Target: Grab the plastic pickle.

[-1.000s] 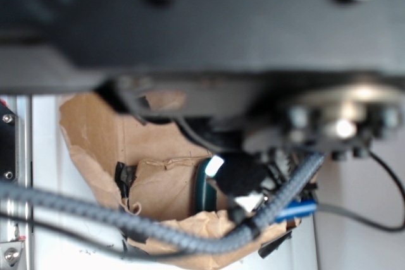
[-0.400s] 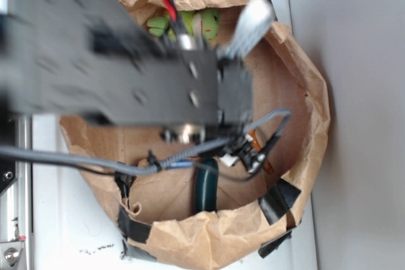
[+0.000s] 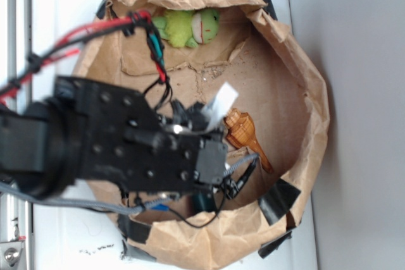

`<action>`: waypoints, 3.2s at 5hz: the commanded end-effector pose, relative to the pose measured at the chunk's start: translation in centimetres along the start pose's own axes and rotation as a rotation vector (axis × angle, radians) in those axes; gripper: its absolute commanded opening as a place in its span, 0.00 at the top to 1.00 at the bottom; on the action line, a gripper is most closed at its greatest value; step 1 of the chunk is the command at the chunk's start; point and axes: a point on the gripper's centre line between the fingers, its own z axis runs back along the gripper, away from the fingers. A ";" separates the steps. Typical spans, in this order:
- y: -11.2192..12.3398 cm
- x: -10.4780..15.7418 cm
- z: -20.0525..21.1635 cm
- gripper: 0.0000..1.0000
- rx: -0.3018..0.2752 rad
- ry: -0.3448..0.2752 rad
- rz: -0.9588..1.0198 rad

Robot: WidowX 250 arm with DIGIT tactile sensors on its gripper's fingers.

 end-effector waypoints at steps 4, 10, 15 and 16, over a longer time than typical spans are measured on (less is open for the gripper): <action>-3.4 1.5 6.1 0.00 -0.191 0.009 -0.237; -3.0 4.0 4.4 0.00 -0.224 0.014 -0.611; -6.4 -3.5 0.7 0.00 -0.273 0.118 -0.829; -6.5 -3.4 -0.7 0.00 -0.258 0.120 -0.811</action>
